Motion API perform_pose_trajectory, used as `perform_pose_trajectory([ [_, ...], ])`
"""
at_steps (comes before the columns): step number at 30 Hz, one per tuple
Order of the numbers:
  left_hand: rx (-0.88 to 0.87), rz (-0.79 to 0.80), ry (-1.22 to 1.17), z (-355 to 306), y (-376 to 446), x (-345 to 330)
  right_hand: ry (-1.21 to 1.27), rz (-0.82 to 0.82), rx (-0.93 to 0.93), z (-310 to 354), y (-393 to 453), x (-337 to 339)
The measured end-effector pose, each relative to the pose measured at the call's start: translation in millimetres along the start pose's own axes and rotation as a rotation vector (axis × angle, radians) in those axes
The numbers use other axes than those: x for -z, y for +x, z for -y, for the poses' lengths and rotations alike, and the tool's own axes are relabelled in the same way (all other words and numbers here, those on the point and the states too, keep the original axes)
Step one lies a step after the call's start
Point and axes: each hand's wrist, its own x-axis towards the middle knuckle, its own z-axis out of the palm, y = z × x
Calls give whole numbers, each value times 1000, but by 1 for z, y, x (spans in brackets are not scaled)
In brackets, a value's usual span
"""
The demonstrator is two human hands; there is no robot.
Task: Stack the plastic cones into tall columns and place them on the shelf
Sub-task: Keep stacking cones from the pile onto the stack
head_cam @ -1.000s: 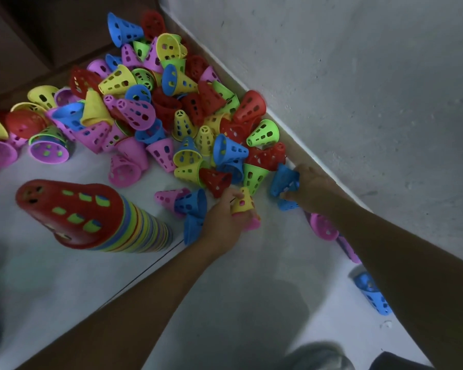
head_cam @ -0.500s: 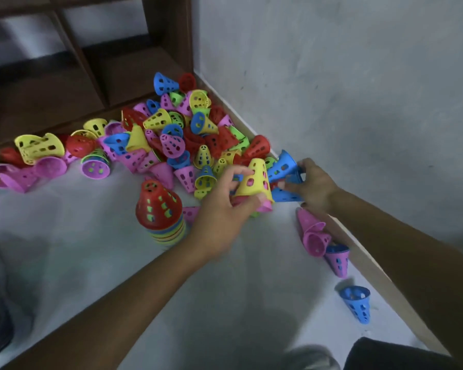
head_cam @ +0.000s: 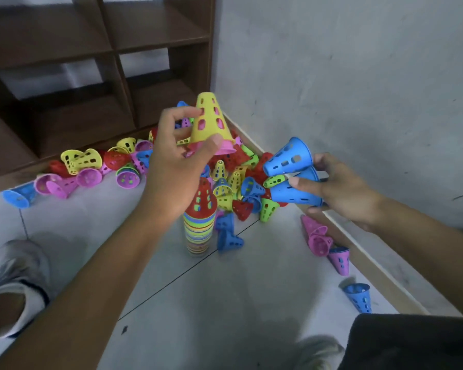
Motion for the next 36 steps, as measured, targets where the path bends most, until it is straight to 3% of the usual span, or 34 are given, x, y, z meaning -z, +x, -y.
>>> perform_pose_trajectory([
  [10,37,-52,57,29,-30,34,44,68,62,36,-32,-36],
  [23,122,156,198,86,-37,30,66,95,65,30,-33,-35],
  [31,60,60,223,71,-22,46,71,125,76,36,-26,-44],
  [36,-2,137,156,43,-22,33,74,174,97,41,-25,-52],
])
